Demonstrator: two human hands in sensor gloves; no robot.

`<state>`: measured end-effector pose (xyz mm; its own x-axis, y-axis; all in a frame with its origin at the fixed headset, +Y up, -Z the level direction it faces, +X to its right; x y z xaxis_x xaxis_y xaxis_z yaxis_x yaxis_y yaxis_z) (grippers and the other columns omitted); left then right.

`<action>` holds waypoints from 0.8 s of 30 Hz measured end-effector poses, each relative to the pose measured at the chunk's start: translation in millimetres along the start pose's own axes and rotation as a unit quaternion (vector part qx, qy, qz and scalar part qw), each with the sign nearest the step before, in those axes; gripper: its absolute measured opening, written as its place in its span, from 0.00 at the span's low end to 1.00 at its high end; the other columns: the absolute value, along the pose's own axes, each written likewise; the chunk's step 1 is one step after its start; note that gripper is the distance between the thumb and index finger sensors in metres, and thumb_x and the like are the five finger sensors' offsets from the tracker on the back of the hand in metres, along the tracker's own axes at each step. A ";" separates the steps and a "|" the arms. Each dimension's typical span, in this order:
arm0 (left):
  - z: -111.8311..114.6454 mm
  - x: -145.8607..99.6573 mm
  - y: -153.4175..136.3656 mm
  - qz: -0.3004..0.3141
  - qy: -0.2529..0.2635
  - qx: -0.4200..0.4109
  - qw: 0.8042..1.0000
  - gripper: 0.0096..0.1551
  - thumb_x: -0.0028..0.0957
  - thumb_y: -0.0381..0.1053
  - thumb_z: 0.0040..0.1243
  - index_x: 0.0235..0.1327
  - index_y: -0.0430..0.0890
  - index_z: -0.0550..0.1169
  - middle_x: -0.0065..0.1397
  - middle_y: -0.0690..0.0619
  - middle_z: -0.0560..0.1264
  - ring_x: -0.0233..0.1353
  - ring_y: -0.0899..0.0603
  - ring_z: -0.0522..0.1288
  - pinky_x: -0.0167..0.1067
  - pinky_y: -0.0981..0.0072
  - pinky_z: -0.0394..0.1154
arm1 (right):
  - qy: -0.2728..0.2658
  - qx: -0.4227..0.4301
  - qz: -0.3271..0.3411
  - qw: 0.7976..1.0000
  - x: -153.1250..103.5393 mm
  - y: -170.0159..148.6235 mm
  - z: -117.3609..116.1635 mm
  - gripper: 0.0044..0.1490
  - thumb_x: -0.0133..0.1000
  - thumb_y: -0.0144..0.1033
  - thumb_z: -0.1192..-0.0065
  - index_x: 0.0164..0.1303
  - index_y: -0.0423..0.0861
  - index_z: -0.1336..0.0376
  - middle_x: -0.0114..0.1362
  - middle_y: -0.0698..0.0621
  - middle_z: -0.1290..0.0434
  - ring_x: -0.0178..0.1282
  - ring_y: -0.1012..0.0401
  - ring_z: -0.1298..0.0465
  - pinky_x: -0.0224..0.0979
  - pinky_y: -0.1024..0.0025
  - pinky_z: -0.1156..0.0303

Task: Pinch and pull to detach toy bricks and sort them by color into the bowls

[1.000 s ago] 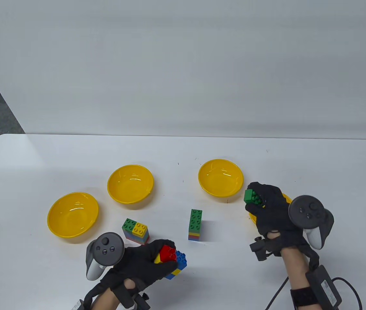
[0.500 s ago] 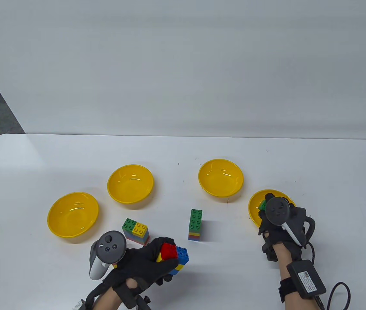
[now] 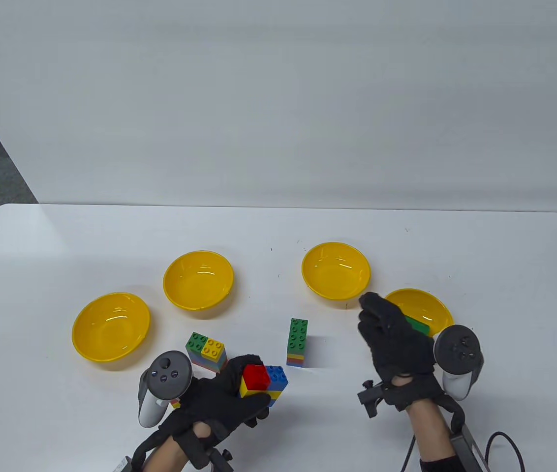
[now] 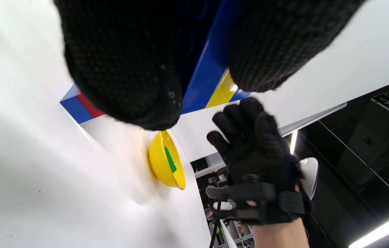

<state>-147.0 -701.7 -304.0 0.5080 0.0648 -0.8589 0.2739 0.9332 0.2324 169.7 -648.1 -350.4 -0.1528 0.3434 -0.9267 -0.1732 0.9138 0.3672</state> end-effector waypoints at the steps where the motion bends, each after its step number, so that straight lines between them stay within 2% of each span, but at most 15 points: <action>1: -0.3 -0.5 1.2 0.002 0.000 0.001 1.000 0.45 0.50 0.54 0.76 0.71 0.44 0.62 0.71 0.33 0.70 0.50 0.35 0.89 0.42 0.56 0.90 | 0.041 0.008 0.018 0.999 0.1 7.0 -18.4 0.40 0.47 0.37 0.33 0.70 0.35 0.37 0.73 0.31 0.34 0.65 0.33 0.27 0.60 0.28 0.33; 5: 1.3 -0.9 2.7 0.008 -0.007 -0.005 1.000 0.44 0.49 0.54 0.77 0.71 0.44 0.64 0.71 0.33 0.71 0.48 0.36 0.90 0.41 0.56 0.90 | 0.165 -0.046 0.047 0.984 -10.2 22.0 -80.5 0.45 0.46 0.40 0.31 0.73 0.37 0.41 0.75 0.33 0.36 0.67 0.34 0.29 0.61 0.28 0.33; 9: 6.3 0.3 1.8 0.007 -0.017 -0.004 1.000 0.44 0.49 0.54 0.77 0.71 0.43 0.65 0.70 0.32 0.72 0.48 0.36 0.90 0.40 0.57 0.90 | 0.219 -0.049 0.045 0.973 -19.0 19.9 -116.9 0.47 0.44 0.36 0.29 0.74 0.36 0.43 0.76 0.32 0.37 0.68 0.33 0.30 0.62 0.28 0.34; 11: 5.1 0.0 -0.6 -0.001 -0.008 0.010 1.000 0.43 0.49 0.54 0.77 0.71 0.43 0.65 0.70 0.32 0.72 0.48 0.36 0.90 0.40 0.57 0.90 | 0.215 -0.041 0.056 0.974 -20.0 20.2 -120.5 0.44 0.44 0.33 0.30 0.72 0.35 0.41 0.73 0.32 0.35 0.65 0.34 0.27 0.60 0.29 0.32; 13: 4.8 0.5 -1.6 -0.001 -0.010 -0.013 1.000 0.44 0.50 0.55 0.76 0.71 0.43 0.64 0.69 0.32 0.72 0.47 0.36 0.90 0.40 0.57 0.90 | 0.250 -0.045 0.058 0.966 -22.0 20.8 -126.5 0.46 0.44 0.33 0.29 0.73 0.35 0.42 0.73 0.32 0.35 0.65 0.35 0.27 0.61 0.30 0.32; 14: 4.9 0.6 -1.0 0.002 -0.009 -0.020 1.000 0.44 0.50 0.55 0.76 0.71 0.43 0.64 0.69 0.32 0.72 0.47 0.36 0.90 0.39 0.57 0.90 | 0.251 -0.048 0.056 0.965 -23.4 20.9 -127.6 0.45 0.44 0.31 0.29 0.72 0.34 0.42 0.72 0.31 0.35 0.64 0.35 0.27 0.61 0.30 0.32; 17: 5.7 0.6 0.1 0.008 -0.009 -0.007 1.000 0.43 0.49 0.56 0.76 0.70 0.43 0.66 0.68 0.32 0.73 0.46 0.36 0.90 0.38 0.57 0.90 | 0.214 -0.078 0.081 0.970 -24.6 24.4 -128.5 0.43 0.41 0.29 0.30 0.68 0.34 0.38 0.66 0.32 0.30 0.56 0.38 0.23 0.58 0.34 0.28; 20: 7.5 0.8 1.1 0.013 -0.015 -0.006 1.000 0.42 0.50 0.55 0.76 0.70 0.42 0.66 0.68 0.32 0.74 0.45 0.36 0.91 0.37 0.56 0.90 | 0.169 -0.080 0.055 0.981 -25.3 23.7 -125.9 0.41 0.35 0.27 0.33 0.63 0.33 0.33 0.61 0.32 0.25 0.50 0.39 0.19 0.54 0.35 0.24; 23: 9.6 1.9 3.7 0.029 -0.040 -0.007 0.999 0.42 0.50 0.54 0.76 0.70 0.41 0.67 0.69 0.33 0.73 0.46 0.34 0.90 0.39 0.55 0.90 | 0.148 -0.062 0.026 0.987 -23.3 20.5 -117.7 0.39 0.33 0.28 0.36 0.58 0.34 0.29 0.57 0.34 0.20 0.46 0.41 0.15 0.51 0.37 0.19; 24: 8.8 0.7 5.6 0.036 -0.050 0.000 0.998 0.42 0.50 0.54 0.76 0.71 0.42 0.66 0.70 0.34 0.73 0.47 0.34 0.90 0.40 0.55 0.90 | 0.158 -0.024 0.011 0.987 -22.6 15.5 -115.4 0.38 0.34 0.27 0.37 0.58 0.34 0.28 0.57 0.33 0.20 0.46 0.41 0.14 0.50 0.38 0.19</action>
<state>-137.9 -699.5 -299.3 0.6046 0.0956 -0.7907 0.2341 0.9276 0.2912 58.2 -666.6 -314.5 -0.4522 0.2707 -0.8498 -0.2112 0.8932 0.3969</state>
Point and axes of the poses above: the tracker on the back of each hand, its own y axis roughly to the thumb side, its own x axis roughly from the wrist to the fingertips, z = x × y, the point moved 4 cm from there along x, roughly from the wrist to the fingertips
